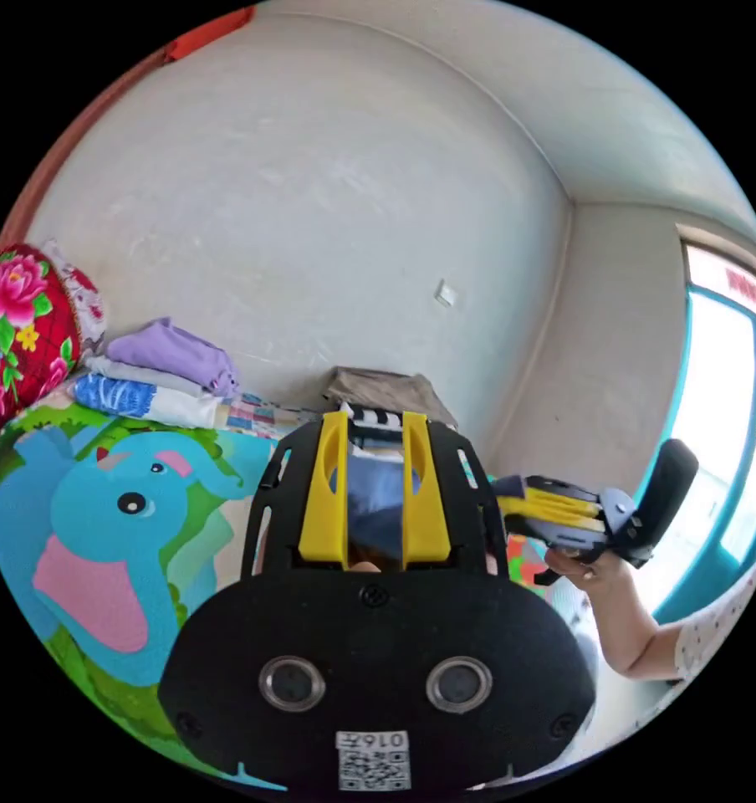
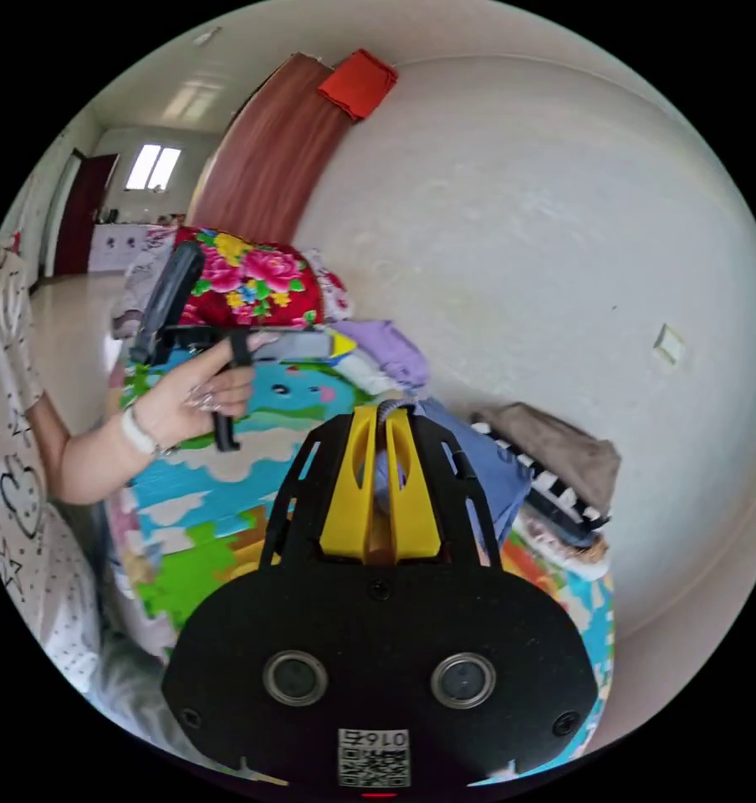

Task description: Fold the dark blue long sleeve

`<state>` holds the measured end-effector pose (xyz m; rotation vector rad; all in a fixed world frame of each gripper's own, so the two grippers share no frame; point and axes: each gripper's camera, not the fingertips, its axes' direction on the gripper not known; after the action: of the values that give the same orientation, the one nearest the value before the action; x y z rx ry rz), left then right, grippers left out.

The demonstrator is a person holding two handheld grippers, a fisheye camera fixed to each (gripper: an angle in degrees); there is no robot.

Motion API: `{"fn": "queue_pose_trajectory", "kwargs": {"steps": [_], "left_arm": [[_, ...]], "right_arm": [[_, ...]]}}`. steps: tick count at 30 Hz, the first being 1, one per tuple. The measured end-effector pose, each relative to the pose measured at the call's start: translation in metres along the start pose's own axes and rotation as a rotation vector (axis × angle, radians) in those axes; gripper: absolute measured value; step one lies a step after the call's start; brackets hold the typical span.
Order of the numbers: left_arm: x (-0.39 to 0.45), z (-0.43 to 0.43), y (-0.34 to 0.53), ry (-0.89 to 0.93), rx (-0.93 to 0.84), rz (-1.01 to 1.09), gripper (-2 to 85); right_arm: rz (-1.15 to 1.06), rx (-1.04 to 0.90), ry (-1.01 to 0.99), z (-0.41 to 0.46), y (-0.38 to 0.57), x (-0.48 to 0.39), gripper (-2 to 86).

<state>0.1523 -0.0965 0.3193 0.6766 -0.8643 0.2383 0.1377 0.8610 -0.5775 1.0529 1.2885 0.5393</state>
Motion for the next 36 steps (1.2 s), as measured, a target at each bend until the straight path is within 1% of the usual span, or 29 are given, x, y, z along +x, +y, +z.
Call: {"fn": "queue_pose_trajectory", "kwargs": {"steps": [1,2,5,7,8,10,12,13,15,16,17,18,21,23,25,26,28,29,30,31,32,34,35,36], "left_arm": [[0.011,-0.004,0.005,0.017,-0.074,0.055,10.4],[0.016,-0.005,0.008,0.018,-0.108,0.076,10.6],[0.038,-0.005,0.026,0.013,-0.22,0.143,11.0],[0.061,0.013,0.036,0.073,-0.357,0.211,10.7],[0.068,0.02,0.039,0.092,-0.404,0.238,10.7],[0.102,0.054,0.05,0.14,-0.59,0.359,10.8],[0.13,0.072,0.058,0.112,-0.653,0.445,10.8],[0.148,0.079,0.061,0.084,-0.649,0.496,10.6],[0.176,0.09,0.065,0.086,-0.638,0.591,9.5],[0.194,0.105,0.071,0.119,-0.693,0.657,9.2],[0.202,0.114,0.075,0.135,-0.738,0.679,9.5],[0.216,0.134,0.085,0.158,-0.827,0.718,10.1],[0.237,0.172,0.117,0.094,-0.909,0.778,10.6],[0.239,0.176,0.128,0.148,-0.897,0.774,7.6],[0.227,0.167,0.126,0.174,-0.832,0.715,2.7],[0.221,0.163,0.124,0.191,-0.813,0.686,1.6],[0.188,0.143,0.106,0.241,-0.721,0.534,-0.4],[0.179,0.136,0.1,0.243,-0.69,0.5,-0.5],[0.157,0.119,0.088,0.218,-0.625,0.44,-0.7],[0.136,0.099,0.078,0.155,-0.569,0.398,-0.8],[0.124,0.088,0.073,0.112,-0.54,0.379,-0.9],[0.076,0.035,0.058,-0.073,-0.415,0.277,-0.9],[0.064,0.021,0.056,-0.12,-0.387,0.246,-1.0],[0.041,-0.007,0.054,-0.205,-0.333,0.181,-1.0]], "right_arm": [[0.01,-0.022,-0.039,-0.001,0.004,-0.012,0.3],[0.031,-0.05,-0.116,-0.003,0.013,-0.035,0.4],[0.048,0.0,-0.281,-0.027,0.03,-0.085,0.8],[0.077,-0.026,-0.228,-0.043,0.034,-0.109,1.4],[0.114,-0.04,-0.147,-0.053,0.038,-0.12,2.2],[0.129,-0.065,-0.08,-0.068,0.044,-0.131,4.3],[0.123,-0.091,-0.099,-0.092,0.053,-0.135,7.2],[0.13,-0.097,-0.103,-0.099,0.055,-0.134,7.6],[0.172,-0.1,-0.103,-0.128,0.065,-0.13,8.1],[0.187,-0.1,-0.093,-0.135,0.068,-0.129,8.1],[0.223,-0.096,-0.054,-0.149,0.074,-0.128,8.0],[0.255,-0.089,-0.007,-0.161,0.081,-0.129,7.7],[0.315,-0.098,0.08,-0.182,0.094,-0.134,7.4],[0.348,-0.118,0.11,-0.189,0.099,-0.137,7.4],[0.373,-0.138,0.135,-0.196,0.101,-0.139,7.3],[0.385,-0.145,0.147,-0.199,0.102,-0.141,7.2],[0.404,-0.147,0.147,-0.203,0.102,-0.141,7.0],[0.423,-0.145,0.143,-0.205,0.101,-0.139,6.8],[0.441,-0.141,0.137,-0.204,0.099,-0.137,6.6],[0.448,-0.14,0.132,-0.204,0.098,-0.136,6.5],[0.457,-0.136,0.127,-0.201,0.093,-0.134,6.4],[0.455,-0.128,0.129,-0.196,0.083,-0.133,6.3],[0.449,-0.123,0.128,-0.191,0.076,-0.133,6.3],[0.448,-0.121,0.122,-0.184,0.068,-0.132,6.3]]}}
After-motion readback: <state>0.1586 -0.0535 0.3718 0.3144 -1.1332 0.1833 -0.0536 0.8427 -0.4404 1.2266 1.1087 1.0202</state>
